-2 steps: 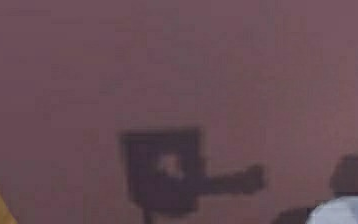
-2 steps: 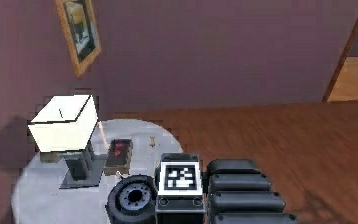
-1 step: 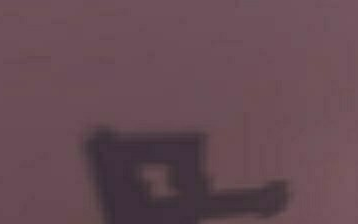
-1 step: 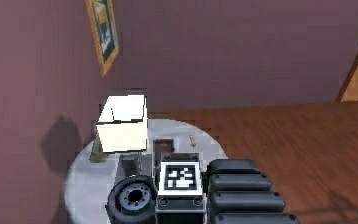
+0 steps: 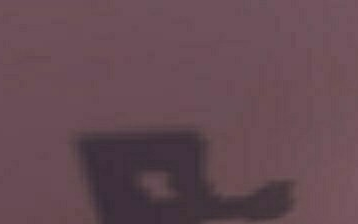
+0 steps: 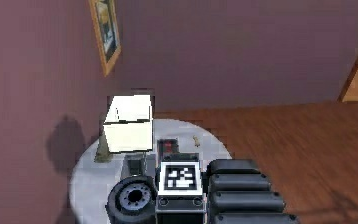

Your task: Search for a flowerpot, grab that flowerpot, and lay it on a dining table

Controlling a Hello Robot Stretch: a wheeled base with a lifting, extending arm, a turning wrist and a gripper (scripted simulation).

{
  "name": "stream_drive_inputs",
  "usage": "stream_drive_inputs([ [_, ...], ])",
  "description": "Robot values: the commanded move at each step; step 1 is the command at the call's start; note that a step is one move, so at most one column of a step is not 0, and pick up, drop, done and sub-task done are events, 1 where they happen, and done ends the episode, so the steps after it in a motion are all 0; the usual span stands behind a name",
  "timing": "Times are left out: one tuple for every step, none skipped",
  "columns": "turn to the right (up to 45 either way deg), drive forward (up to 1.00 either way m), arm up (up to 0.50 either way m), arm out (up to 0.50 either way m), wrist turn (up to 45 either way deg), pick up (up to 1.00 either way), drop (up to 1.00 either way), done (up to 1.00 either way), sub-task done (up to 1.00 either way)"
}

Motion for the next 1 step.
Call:
stream_drive_inputs([
  [-12.0, 0.0, 0.0, 0.0, 0.0, 0.0, 0.0, 0.0, 0.0],
])
